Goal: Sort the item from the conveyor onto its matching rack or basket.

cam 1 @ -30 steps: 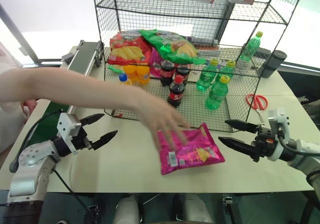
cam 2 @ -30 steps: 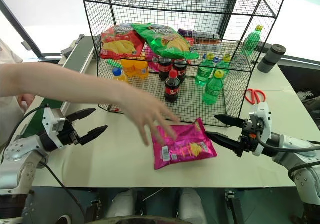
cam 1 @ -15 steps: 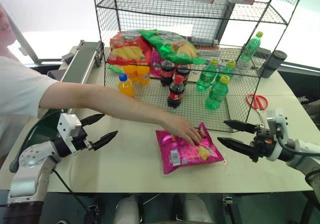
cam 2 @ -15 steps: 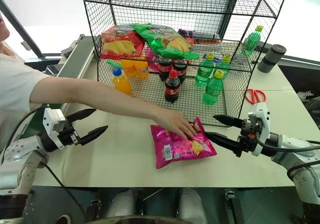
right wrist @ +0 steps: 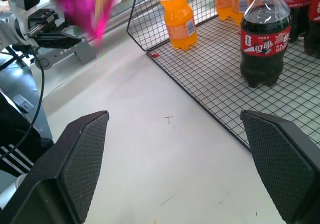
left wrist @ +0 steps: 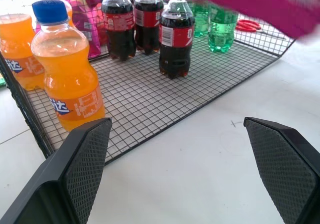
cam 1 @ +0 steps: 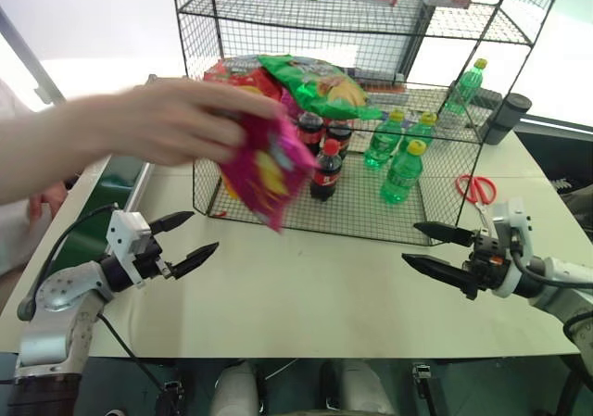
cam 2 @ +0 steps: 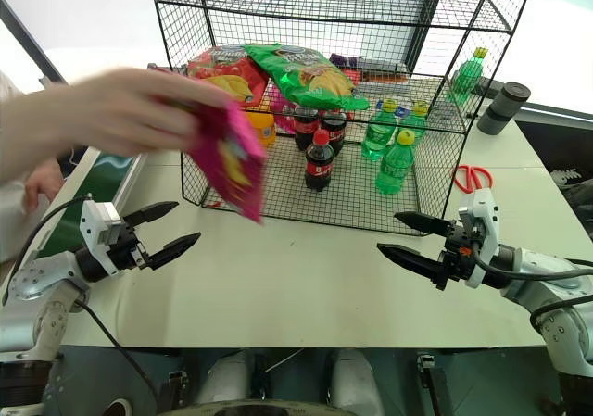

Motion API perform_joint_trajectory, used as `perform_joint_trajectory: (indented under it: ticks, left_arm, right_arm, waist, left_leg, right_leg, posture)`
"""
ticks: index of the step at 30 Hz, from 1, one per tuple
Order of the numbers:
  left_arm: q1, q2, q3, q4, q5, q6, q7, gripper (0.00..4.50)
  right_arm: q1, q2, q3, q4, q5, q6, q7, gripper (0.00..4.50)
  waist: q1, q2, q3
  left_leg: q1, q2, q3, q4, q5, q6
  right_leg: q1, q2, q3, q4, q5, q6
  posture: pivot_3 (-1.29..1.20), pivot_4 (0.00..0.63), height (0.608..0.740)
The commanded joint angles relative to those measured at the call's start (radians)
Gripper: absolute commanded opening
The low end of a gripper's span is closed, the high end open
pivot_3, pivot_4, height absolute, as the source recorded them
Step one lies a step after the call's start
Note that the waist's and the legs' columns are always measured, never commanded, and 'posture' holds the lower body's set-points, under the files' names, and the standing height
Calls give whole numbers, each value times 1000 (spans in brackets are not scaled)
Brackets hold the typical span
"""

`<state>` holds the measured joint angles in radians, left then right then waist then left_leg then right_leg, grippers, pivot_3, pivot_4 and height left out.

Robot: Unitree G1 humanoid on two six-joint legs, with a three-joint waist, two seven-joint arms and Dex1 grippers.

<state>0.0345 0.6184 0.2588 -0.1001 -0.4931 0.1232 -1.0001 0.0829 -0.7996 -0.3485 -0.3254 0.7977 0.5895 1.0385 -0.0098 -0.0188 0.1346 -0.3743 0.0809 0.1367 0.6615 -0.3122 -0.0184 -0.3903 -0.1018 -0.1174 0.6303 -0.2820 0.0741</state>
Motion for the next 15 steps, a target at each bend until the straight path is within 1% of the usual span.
perform_joint_trajectory:
  ticks: [1,15]
  left_arm:
    - [-9,-3,14,-21,-14,-25,0,4500]
    - [-11,-2,23,7,-12,-54,1,4500]
  right_arm:
    - [-19,11,-3,-5,3,-22,6,4389]
    - [-33,10,28,-16,-1,-35,40,4389]
  waist:
    - [0,0,0]
    - [0,0,0]
  left_leg:
    - [0,0,0,0,0,0]
    - [0,0,0,0,0,0]
  right_leg:
    - [0,0,0,0,0,0]
    - [0,0,0,0,0,0]
  posture:
    - [0,150,726]
    - [0,150,726]
